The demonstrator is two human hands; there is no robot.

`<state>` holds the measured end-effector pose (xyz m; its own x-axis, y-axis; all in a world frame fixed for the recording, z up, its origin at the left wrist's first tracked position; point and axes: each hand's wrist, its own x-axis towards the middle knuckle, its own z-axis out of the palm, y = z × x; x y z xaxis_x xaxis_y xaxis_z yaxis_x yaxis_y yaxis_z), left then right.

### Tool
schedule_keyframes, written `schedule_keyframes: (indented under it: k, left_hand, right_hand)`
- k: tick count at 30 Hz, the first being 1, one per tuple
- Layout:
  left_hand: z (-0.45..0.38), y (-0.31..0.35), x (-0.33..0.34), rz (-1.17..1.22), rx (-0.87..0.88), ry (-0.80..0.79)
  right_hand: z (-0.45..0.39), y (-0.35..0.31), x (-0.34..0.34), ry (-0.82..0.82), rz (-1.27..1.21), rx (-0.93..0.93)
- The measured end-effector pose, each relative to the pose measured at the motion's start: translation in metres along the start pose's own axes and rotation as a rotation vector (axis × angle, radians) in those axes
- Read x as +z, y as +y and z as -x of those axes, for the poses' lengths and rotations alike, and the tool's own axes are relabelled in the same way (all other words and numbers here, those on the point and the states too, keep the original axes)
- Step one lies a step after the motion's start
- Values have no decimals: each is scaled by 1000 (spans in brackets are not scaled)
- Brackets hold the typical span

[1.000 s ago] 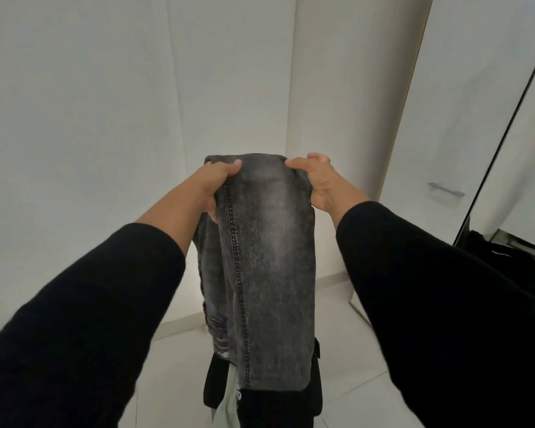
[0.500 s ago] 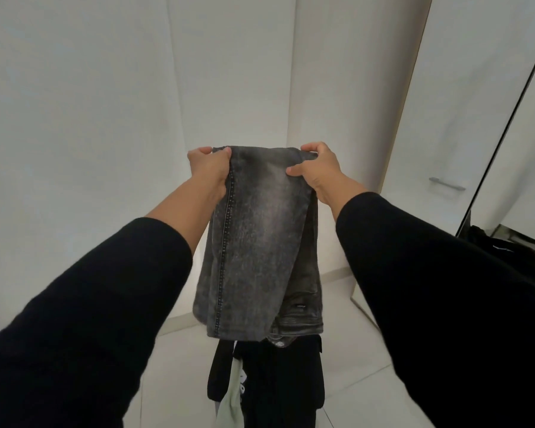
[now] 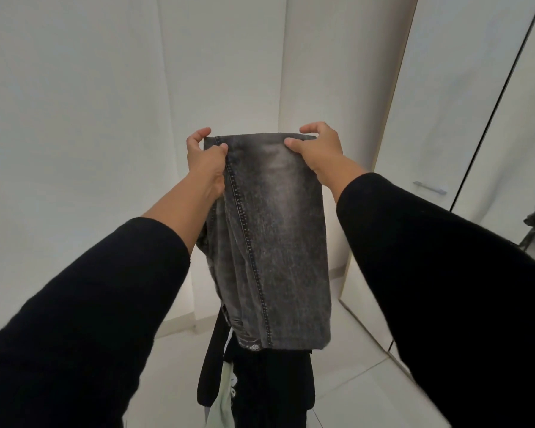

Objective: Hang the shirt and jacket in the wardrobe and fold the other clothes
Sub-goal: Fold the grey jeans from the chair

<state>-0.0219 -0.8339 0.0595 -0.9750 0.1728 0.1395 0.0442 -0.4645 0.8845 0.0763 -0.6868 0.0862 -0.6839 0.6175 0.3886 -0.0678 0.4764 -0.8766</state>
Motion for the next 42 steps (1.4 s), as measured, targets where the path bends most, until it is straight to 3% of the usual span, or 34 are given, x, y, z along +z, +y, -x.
schedule_keyframes:
  k: [4,9,14,21,28,30,34,42]
  left_hand:
    - [2,6,-5,-63,49,-48]
    - [7,17,-9,-149,107,-61]
    - [12,25,-16,-227,173,-41]
    - [17,47,-21,-762,444,-25]
    - [23,58,-8,-1167,641,44]
    - [23,61,-6,-1298,689,77]
    - [19,63,-1,-1387,712,107]
    - [-3,26,-9,-1527,551,-78]
  right_hand:
    - [0,-2,-1,-88,22,-44]
    - [4,-6,4,-49,311,-128]
    - [6,-14,6,29,422,-205]
    - [6,-22,4,223,445,-266]
    - [10,-29,-4,253,545,-384]
    - [12,-30,-10,190,493,-383]
    - [15,-28,-20,92,448,-335]
    - [8,18,-5,-4,446,-186]
